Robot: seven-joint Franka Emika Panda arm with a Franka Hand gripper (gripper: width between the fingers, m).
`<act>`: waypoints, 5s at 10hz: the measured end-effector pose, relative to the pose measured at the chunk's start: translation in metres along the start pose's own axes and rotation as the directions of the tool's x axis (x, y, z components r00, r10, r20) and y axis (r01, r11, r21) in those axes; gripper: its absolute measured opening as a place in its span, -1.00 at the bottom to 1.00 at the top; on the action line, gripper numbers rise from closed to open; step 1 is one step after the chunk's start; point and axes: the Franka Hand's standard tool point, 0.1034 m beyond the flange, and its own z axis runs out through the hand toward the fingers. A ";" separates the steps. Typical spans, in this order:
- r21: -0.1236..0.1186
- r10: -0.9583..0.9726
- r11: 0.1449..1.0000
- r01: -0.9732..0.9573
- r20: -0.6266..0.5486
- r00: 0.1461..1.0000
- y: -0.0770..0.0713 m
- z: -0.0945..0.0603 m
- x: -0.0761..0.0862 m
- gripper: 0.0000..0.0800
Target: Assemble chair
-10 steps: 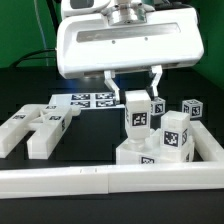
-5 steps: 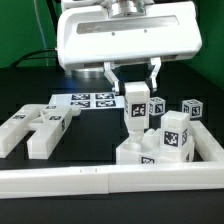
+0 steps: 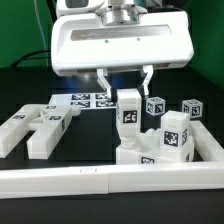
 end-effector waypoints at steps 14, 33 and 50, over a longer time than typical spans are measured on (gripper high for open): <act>-0.033 -0.027 0.999 0.024 -0.096 0.995 -0.011 0.014 -0.005 -0.27; 0.101 0.005 0.994 -0.031 0.248 0.969 -0.012 0.006 0.002 0.62; 0.048 0.176 0.965 -0.259 0.617 0.767 0.003 0.019 0.004 0.62</act>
Offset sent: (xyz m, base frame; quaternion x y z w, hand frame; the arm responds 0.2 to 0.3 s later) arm -0.0025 0.0030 -0.0103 -0.0143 0.0095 0.0003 0.9999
